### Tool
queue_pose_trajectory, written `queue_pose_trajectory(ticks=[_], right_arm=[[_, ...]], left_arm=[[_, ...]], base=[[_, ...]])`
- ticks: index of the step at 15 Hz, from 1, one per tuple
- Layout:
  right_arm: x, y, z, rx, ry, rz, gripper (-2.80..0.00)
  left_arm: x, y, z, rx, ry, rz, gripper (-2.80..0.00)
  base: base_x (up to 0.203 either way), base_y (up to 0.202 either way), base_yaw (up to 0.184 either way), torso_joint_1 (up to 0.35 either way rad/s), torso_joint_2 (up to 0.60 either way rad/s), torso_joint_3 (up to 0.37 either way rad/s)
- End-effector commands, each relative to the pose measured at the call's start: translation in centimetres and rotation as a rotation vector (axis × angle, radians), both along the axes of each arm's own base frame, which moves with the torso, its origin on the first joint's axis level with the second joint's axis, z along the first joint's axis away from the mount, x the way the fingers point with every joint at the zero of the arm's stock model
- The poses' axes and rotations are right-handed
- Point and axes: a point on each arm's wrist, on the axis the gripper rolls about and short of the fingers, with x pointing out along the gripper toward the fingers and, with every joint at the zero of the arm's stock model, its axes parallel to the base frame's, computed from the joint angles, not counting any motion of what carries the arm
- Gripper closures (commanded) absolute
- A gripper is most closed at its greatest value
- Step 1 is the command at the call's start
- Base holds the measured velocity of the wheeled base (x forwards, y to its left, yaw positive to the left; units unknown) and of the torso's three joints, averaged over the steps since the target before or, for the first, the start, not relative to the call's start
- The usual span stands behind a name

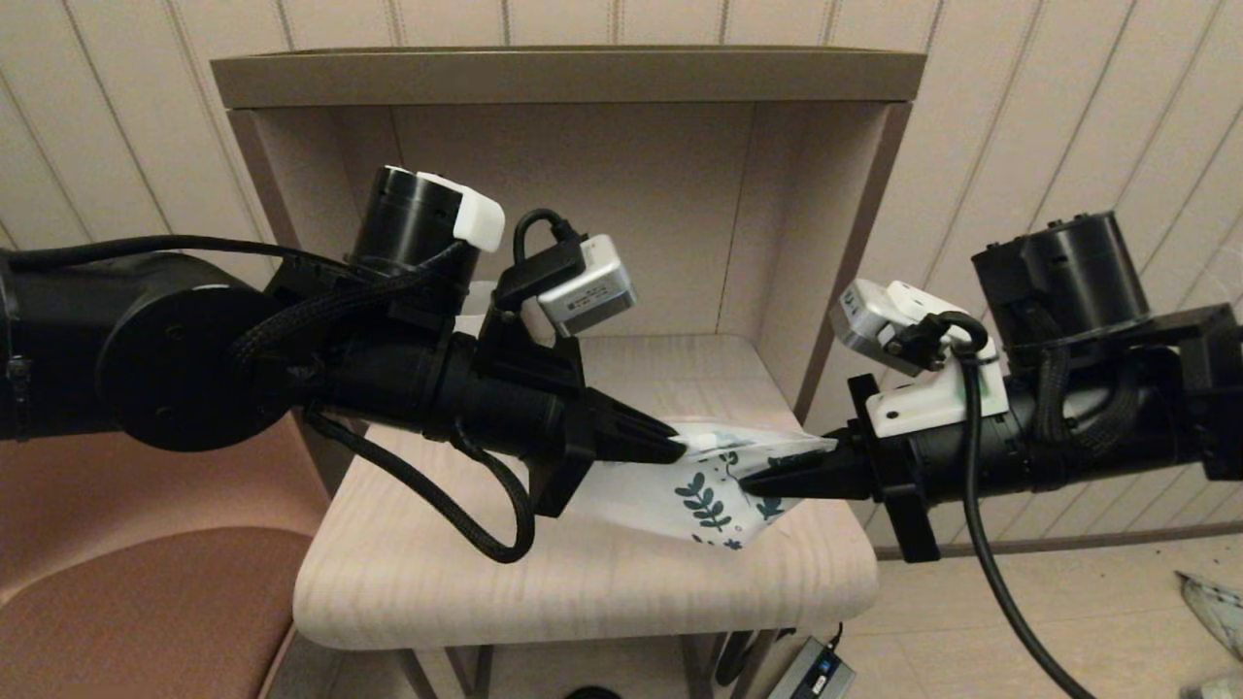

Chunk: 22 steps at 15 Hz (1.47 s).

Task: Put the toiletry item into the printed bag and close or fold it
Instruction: Place the toothpaste in the storage bag

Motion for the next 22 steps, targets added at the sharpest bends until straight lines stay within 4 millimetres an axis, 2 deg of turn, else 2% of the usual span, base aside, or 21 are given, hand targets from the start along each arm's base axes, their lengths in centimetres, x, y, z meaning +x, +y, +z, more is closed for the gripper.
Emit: queue_pose_trajectory(ticks=[1, 5, 9, 12, 14, 22], right_arm=[[-0.1, 0.0, -0.1, -0.001, 0.004, 0.005, 0.0], [-0.6, 0.4, -0.4, -0.003, 0.012, 0.029, 0.0], [-0.7, 0.5, -0.2, 0.001, 0.01, 0.034, 0.0], [-0.5, 0.5, -0.4, -0.002, 0.017, 0.031, 0.0], [-0.3, 0.5, -0.5, -0.003, 0.019, 0.027, 0.0], [-0.1, 0.5, -0.3, 0.0, 0.013, 0.024, 0.0]], left_arm=[[0.0, 0.1, 0.5, -0.012, -0.015, 0.0, 0.0], [0.6, 0.8, 1.8, -0.036, -0.044, 0.029, 0.0], [0.6, 0.7, 0.3, -0.006, -0.009, 0.026, 0.0], [0.2, 1.0, 2.4, -0.048, -0.055, 0.028, 0.0], [0.0, 1.2, 3.1, -0.061, -0.071, 0.032, 0.0], [-0.2, 1.2, 2.0, -0.027, -0.034, 0.022, 0.0]], base=[[0.0, 0.0, 0.0, 0.0, 0.0, 0.0], [0.0, 0.0, 0.0, 0.0, 0.0, 0.0], [0.0, 0.0, 0.0, 0.0, 0.0, 0.0], [0.0, 0.0, 0.0, 0.0, 0.0, 0.0], [0.0, 0.0, 0.0, 0.0, 0.0, 0.0], [0.0, 0.0, 0.0, 0.0, 0.0, 0.0]])
